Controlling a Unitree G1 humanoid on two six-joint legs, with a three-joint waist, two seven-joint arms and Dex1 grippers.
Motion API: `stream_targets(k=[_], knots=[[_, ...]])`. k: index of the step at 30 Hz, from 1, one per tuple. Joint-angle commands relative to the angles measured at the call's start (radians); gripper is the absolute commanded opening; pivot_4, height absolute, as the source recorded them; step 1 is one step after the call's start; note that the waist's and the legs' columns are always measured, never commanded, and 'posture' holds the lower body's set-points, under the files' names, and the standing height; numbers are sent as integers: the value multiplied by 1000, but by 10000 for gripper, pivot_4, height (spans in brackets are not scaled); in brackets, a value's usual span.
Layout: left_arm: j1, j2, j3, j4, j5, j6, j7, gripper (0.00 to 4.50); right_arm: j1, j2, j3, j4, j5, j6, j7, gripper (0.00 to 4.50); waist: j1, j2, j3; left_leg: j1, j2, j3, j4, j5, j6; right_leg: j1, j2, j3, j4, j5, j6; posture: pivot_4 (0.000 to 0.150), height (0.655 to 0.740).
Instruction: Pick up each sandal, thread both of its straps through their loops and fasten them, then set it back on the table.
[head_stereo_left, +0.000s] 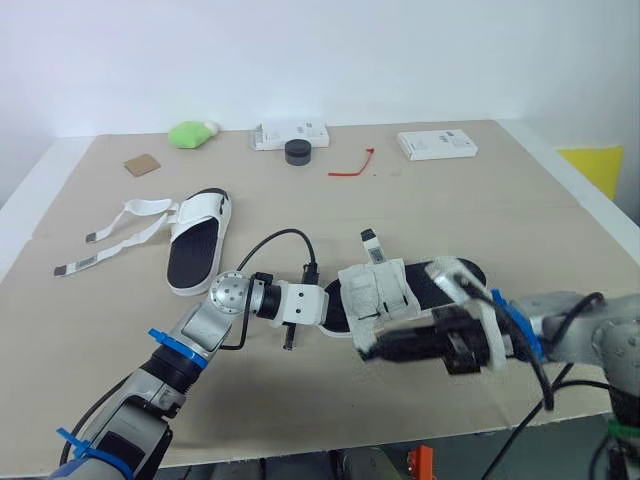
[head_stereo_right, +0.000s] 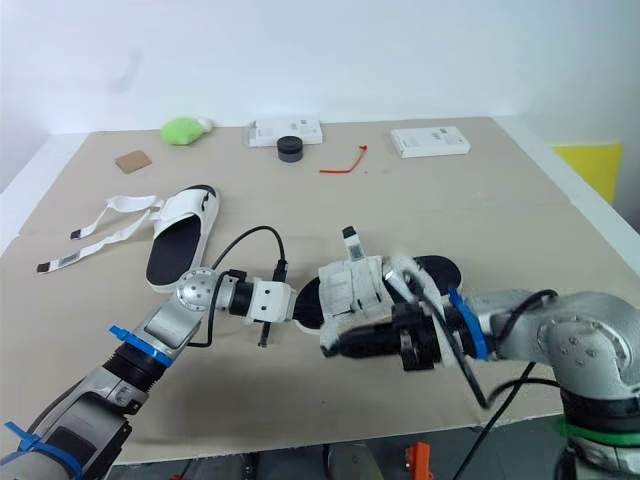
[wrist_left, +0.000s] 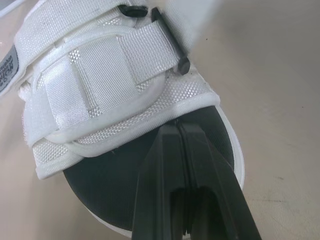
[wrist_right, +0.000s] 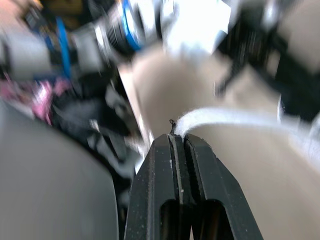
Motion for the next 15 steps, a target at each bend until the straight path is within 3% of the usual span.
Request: stream_targets(k=[1,7,10,15], knots=[[22,15,-40,54,43,18,-14,0,-103,12,-44,90,241,-94,-136,820,0,0,0,0,0,0,0,0,0,0,0,0,0,0,0,1500,7400],[17,13,-40,59,41,15,-14,0,-174,136,103,341,255,-86,-618,820,-2,0,0,-1,0,0,-1,0,0,-1,1,0,0,0,0,1500,7400],[18,14,-41,58,41,16,-14,0,-167,148,154,395,329,-77,-744,820,-1,0,0,-1,1,0,-1,0,0,-1,1,0,0,0,0,1500,7400],[20,14,-43,53,40,20,-14,0,-205,191,126,486,313,-142,-847,820,-2,0,0,0,1,0,-1,0,0,0,1,0,0,0,0,1500,7400]])
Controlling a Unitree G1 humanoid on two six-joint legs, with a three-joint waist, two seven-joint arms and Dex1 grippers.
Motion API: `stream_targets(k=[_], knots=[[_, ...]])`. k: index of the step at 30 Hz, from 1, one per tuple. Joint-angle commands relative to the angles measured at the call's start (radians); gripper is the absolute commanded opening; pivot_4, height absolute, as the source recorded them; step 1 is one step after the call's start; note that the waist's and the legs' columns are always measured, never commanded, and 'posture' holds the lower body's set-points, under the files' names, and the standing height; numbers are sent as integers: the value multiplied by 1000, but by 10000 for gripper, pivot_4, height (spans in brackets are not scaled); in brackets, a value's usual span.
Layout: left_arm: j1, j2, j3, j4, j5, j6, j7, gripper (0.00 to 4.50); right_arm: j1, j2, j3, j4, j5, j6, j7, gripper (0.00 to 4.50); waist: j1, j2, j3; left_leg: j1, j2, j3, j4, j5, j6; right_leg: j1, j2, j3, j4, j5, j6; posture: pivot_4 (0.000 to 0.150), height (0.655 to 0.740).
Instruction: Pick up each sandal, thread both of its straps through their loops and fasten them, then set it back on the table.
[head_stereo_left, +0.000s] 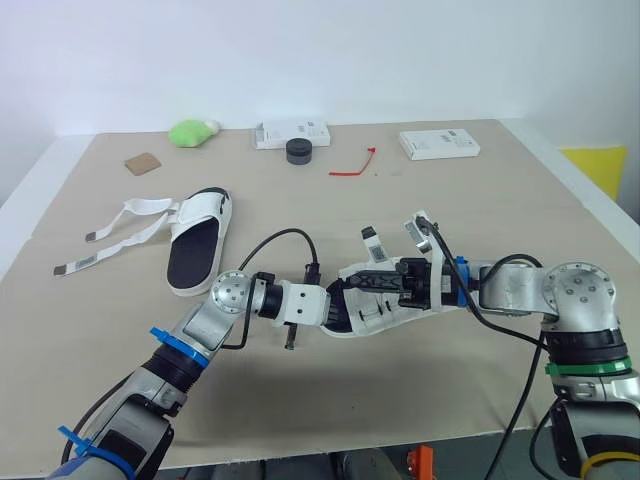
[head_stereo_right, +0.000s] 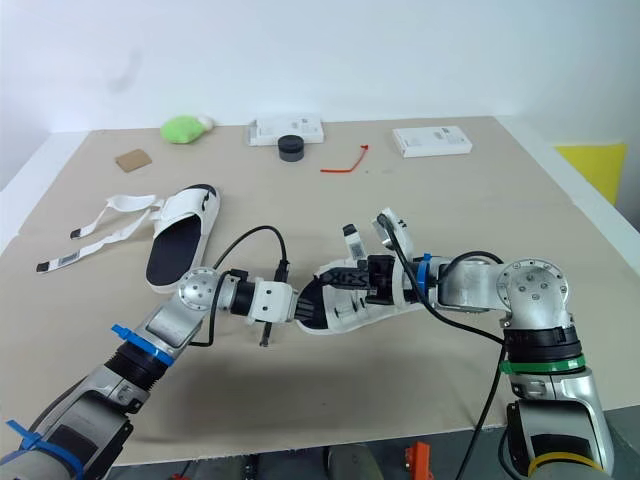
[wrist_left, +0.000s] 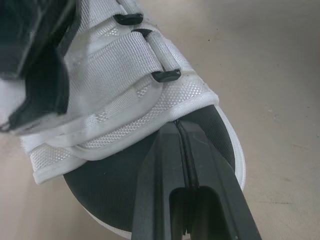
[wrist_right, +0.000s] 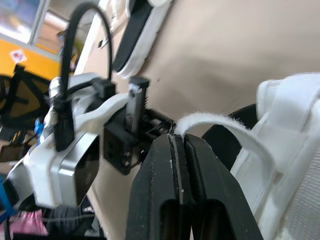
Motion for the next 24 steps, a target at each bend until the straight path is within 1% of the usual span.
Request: stream_targets(k=[1,5,9,14,15,16,18,19,20,22,23,24], knots=[[28,16,-40,42,41,30,-15,0,-34,12,-43,69,10,-57,-75,820,0,0,0,0,0,0,0,0,0,0,0,0,0,0,0,1500,7400],[28,18,-41,41,41,32,-15,0,-56,25,-50,90,2,-69,-106,820,0,0,0,0,0,0,0,1,1,0,0,0,0,1,0,1500,7400],[31,19,-41,37,40,34,-17,0,-52,33,-1,107,-17,-9,-115,820,0,0,0,0,0,0,0,1,1,0,1,0,0,1,0,1500,7400],[29,15,-42,39,40,33,-15,0,-36,61,29,166,-101,30,-127,820,0,1,-2,0,1,0,0,1,1,0,1,0,0,0,-1,1500,7400],[30,15,-42,38,40,34,-16,0,-37,63,26,175,-116,34,-125,7760,0,1,-3,0,1,0,0,1,1,0,1,0,0,0,-1,1500,7400],[31,15,-42,37,39,35,-16,0,-40,66,21,185,-132,34,-123,9421,0,1,-4,1,1,0,0,1,1,0,1,0,0,0,-1,1500,7400],[32,16,-42,34,40,36,-14,0,-48,69,-1,207,-164,20,-120,16913,0,1,-4,2,1,0,0,1,1,1,1,0,0,1,-1,1500,7400],[34,17,-41,32,39,39,-13,0,-56,72,-19,221,-186,-5,-124,17929,0,1,-5,2,1,0,0,1,1,2,2,0,0,1,-1,1500,7400],[35,17,-41,31,40,39,-13,0,-64,81,-41,236,-207,-34,-130,20786,0,1,-5,2,2,0,0,1,1,2,2,0,0,1,-1,1500,7400],[36,18,-41,31,40,39,-12,0,-81,93,-69,259,-232,-51,-141,30181,0,1,-5,4,2,0,0,1,2,3,2,0,0,2,-2,1500,7400],[36,18,-42,31,41,40,-11,0,-88,101,-84,262,-242,-65,-147,33276,-1,1,-5,4,2,0,0,1,2,3,2,0,0,1,-3,1500,7400],[36,18,-42,31,40,40,-11,0,-95,110,-99,266,-244,-73,-150,39036,-1,1,-5,5,2,0,0,2,4,4,2,0,0,1,-5,1500,7400]])
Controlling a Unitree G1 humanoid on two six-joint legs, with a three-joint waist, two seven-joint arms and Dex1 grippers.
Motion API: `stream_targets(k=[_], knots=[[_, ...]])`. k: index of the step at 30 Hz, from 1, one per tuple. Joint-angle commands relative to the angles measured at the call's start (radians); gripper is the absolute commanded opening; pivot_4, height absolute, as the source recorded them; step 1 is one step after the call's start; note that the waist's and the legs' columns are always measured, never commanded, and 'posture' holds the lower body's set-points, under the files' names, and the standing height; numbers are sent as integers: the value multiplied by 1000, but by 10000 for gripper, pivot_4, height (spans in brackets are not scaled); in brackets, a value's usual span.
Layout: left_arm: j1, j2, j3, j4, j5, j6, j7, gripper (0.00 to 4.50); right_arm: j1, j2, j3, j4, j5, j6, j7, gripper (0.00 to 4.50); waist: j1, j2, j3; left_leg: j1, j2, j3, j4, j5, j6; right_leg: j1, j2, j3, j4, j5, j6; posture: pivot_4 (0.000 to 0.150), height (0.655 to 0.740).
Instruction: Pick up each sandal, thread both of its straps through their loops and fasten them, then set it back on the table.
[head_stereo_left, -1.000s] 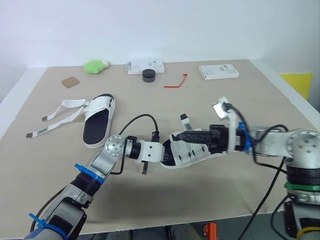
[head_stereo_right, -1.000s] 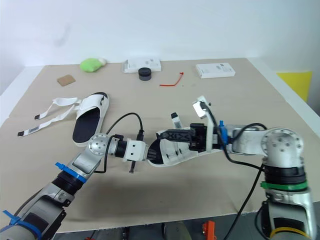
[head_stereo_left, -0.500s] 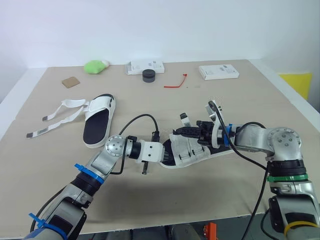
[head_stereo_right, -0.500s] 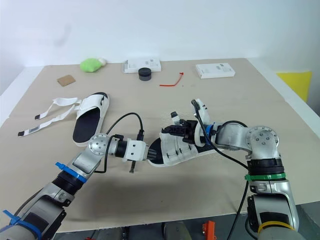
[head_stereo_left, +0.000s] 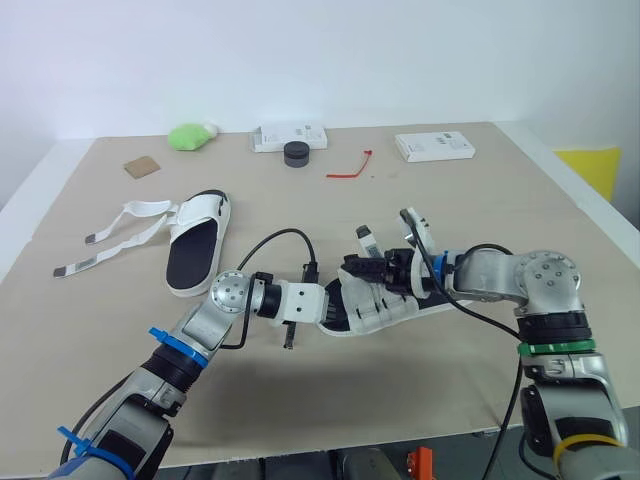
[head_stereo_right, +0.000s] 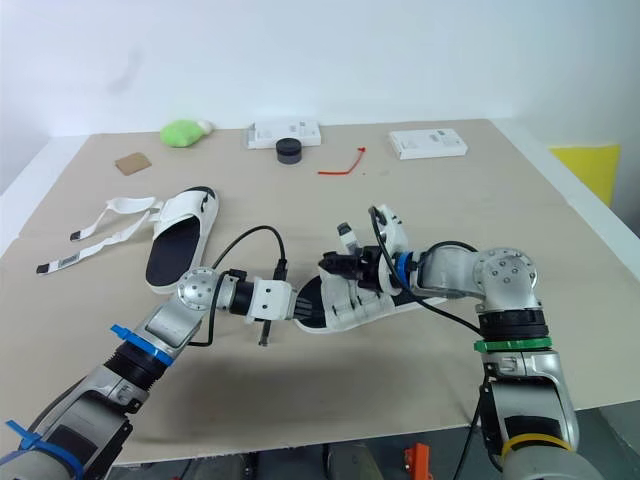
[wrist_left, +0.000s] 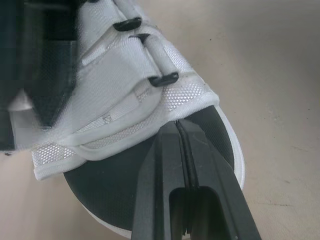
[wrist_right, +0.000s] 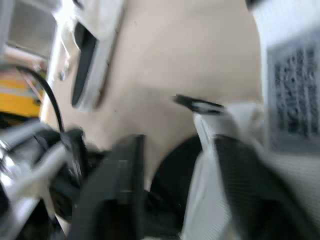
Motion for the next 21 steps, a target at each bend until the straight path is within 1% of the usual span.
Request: stream_targets(k=[1,6,10,11,14,15,16,17,19,21], knots=[[35,18,-43,32,35,20,-26,0,-4,-5,-58,58,-106,-54,-52,42576,0,0,0,0,0,0,0,1,1,0,0,0,0,0,0,1500,7400],[27,15,-45,39,36,16,-25,0,-33,-3,-94,12,-71,-14,-11,42576,-1,0,0,1,-1,0,0,5,8,0,0,1,0,3,-1,1500,7400],[22,13,-47,47,37,11,-27,0,-38,-26,-113,-28,-45,19,37,42576,0,1,1,-1,-1,0,-1,5,8,-1,0,1,0,3,-2,1500,7400],[21,13,-47,50,37,9,-28,0,-37,-42,-128,-63,-17,30,87,42576,0,1,1,-3,-1,0,-1,5,8,-2,0,1,0,3,-2,1500,7400],[17,9,-46,51,32,0,-29,0,19,-143,-219,-273,79,72,366,42576,6,5,3,-9,-3,-1,-1,5,8,-6,-1,1,0,3,0,1500,7400],[14,5,-43,51,27,-4,-27,0,46,-178,-244,-329,80,77,449,42576,7,5,3,-10,-3,-1,-1,5,8,-6,-1,1,0,2,2,1500,7400],[10,-1,-38,53,19,-16,-26,0,76,-215,-260,-376,59,73,530,42576,5,5,3,-11,-3,-1,-1,5,8,-6,-1,1,0,2,5,1500,7400],[8,-10,-29,50,2,-29,-27,0,106,-251,-272,-407,32,67,599,42576,5,4,3,-10,-3,-2,-1,4,8,-6,-1,1,0,1,5,1500,7400],[-3,-35,-5,40,-40,-31,-24,0,184,-351,-253,-451,-101,30,745,42576,5,4,3,-9,-3,-2,-1,1,12,-5,-1,0,-1,-1,4,1500,7400],[-16,-52,18,40,-75,-41,-30,0,285,-455,-212,-509,-267,-70,913,42576,7,4,4,-10,-3,-3,-1,1,12,-5,-1,-1,-1,-2,4,1500,7400]])
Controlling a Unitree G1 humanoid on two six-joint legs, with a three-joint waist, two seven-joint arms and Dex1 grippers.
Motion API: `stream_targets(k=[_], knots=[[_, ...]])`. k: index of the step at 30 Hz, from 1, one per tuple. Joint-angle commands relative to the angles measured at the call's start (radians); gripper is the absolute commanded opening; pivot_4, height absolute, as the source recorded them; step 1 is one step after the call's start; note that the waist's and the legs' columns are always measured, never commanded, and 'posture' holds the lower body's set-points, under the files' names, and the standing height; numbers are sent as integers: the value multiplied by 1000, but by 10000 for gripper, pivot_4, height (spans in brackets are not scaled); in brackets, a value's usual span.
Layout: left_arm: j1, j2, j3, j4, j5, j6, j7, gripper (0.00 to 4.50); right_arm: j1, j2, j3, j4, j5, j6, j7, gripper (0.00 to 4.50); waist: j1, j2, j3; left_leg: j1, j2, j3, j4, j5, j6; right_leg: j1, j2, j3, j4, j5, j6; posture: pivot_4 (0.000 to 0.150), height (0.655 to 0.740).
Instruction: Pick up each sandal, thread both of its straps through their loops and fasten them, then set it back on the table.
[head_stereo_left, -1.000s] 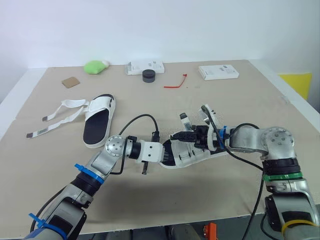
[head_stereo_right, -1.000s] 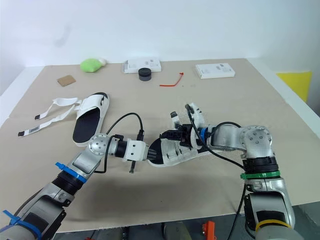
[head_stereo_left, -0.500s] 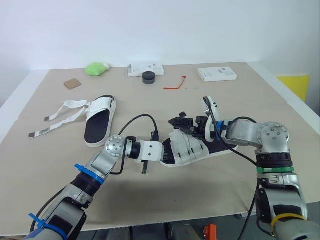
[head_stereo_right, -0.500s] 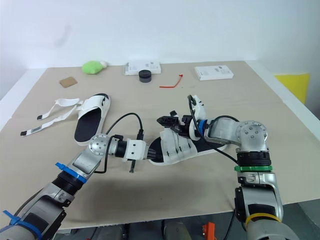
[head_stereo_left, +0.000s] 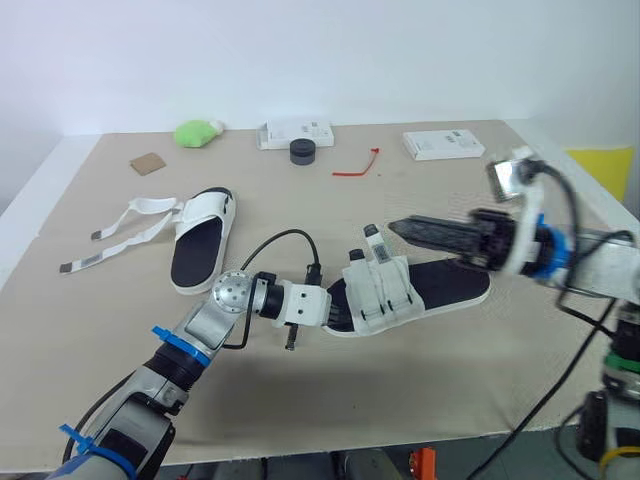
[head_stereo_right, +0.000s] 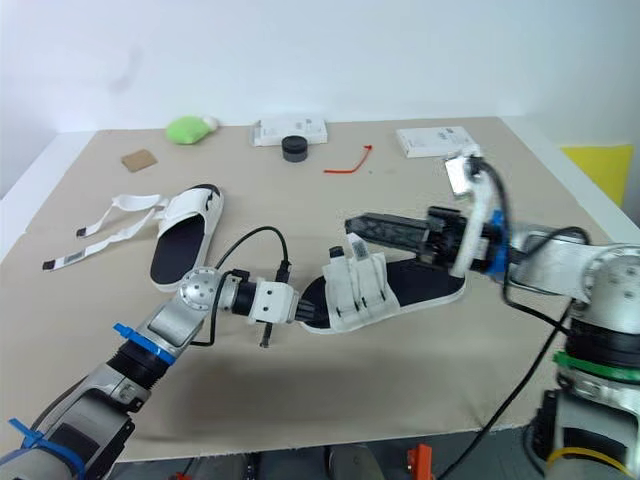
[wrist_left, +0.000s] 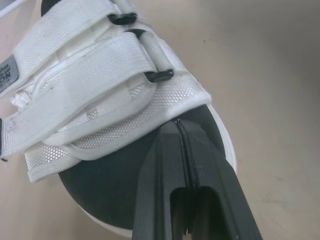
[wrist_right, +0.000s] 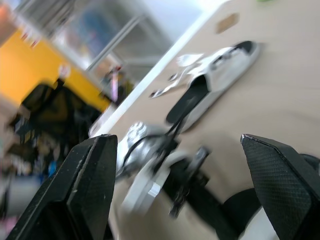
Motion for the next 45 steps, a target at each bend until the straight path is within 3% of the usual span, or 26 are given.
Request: stream_targets(k=[1,6,11,15,22,30,39,45], knots=[[-13,-26,22,8,-53,-12,-13,0,131,-135,52,-88,-262,-160,282,42576,-1,0,1,-1,0,0,0,0,0,-1,0,0,0,0,0,1500,7400],[-34,-50,80,-24,-159,14,-48,0,254,-248,133,-68,-544,-396,504,42576,-6,3,5,0,-1,3,1,0,0,-2,0,2,0,1,2,1500,7400],[-46,-17,162,-103,-280,107,-80,0,262,-258,183,23,-706,-532,617,42576,-5,4,11,0,1,2,1,0,0,-3,2,2,0,1,1,1500,7400],[-20,66,214,-189,-334,205,-104,0,239,-232,228,59,-773,-581,671,42576,-6,6,14,0,1,2,0,0,-1,-3,2,2,0,1,1,1500,7400],[135,262,361,-456,-539,523,-84,0,187,-149,322,94,-868,-628,709,42576,-6,7,18,0,1,1,0,0,-1,-3,2,1,1,0,0,1500,7400],[359,378,501,-699,-692,727,15,0,137,-65,379,121,-919,-630,735,42576,-5,3,23,0,2,1,1,0,-3,-2,2,1,1,0,0,1500,7400],[454,361,593,-814,-745,773,172,0,140,7,291,145,-866,-589,695,943,-3,1,24,1,2,1,1,0,-4,-2,2,1,1,1,-1,1500,7400],[502,349,606,-856,-743,782,255,0,85,73,168,181,-891,-569,473,416,-3,0,25,1,2,1,2,0,-5,-2,2,1,2,2,-1,1500,7400]])
